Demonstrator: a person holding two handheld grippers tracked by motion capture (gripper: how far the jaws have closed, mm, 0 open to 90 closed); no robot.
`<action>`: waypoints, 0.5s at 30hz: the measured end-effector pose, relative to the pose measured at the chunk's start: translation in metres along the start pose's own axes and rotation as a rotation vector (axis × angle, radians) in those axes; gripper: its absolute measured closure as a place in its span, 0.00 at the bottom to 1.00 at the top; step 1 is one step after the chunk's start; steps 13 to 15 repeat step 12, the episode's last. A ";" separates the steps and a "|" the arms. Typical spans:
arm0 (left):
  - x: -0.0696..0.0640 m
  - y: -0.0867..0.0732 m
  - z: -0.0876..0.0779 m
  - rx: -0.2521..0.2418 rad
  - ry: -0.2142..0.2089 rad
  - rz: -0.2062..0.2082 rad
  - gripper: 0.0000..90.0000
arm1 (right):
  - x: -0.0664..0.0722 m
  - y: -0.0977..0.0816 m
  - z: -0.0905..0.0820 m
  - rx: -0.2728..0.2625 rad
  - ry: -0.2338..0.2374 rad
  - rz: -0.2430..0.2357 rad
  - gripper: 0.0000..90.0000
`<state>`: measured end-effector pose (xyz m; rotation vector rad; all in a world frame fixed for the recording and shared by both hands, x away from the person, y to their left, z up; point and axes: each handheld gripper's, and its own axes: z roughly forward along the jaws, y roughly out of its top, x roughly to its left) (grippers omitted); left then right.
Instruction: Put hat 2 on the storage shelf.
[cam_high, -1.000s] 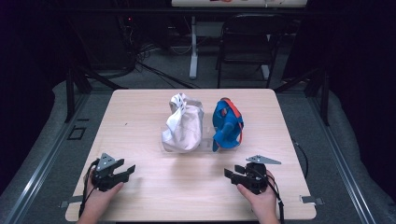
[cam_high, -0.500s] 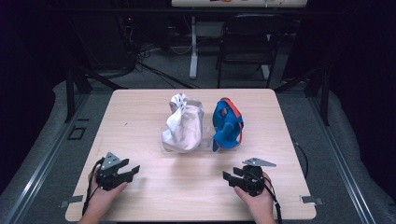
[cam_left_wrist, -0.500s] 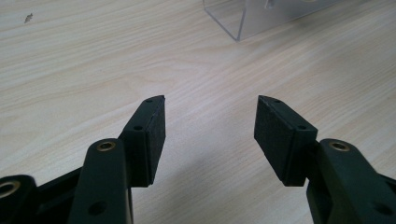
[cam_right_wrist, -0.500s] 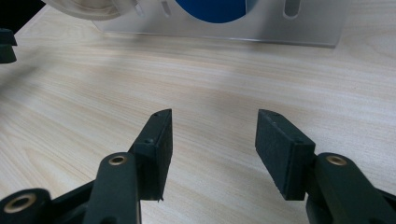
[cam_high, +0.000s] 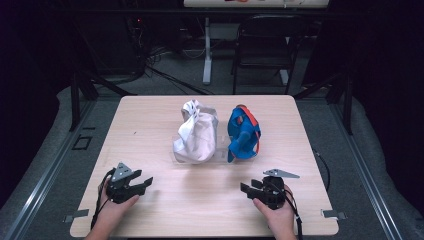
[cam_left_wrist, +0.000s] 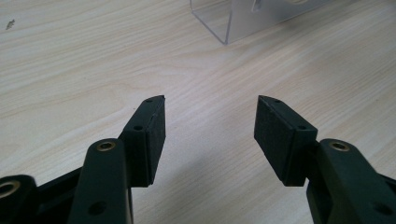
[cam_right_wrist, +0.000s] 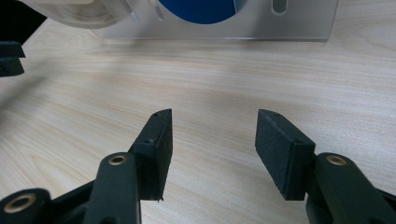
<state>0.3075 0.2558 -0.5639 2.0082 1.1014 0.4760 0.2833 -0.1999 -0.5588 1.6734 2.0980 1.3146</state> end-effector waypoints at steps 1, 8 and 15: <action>-0.001 0.001 0.001 0.002 -0.002 0.009 0.49 | -0.001 0.000 -0.001 -0.002 0.002 0.004 0.52; -0.007 0.004 0.003 0.001 -0.014 0.028 0.49 | -0.004 -0.001 -0.002 0.000 0.002 0.020 0.52; -0.008 0.005 0.002 0.007 -0.018 0.033 0.49 | -0.004 -0.001 -0.002 -0.001 0.001 0.012 0.51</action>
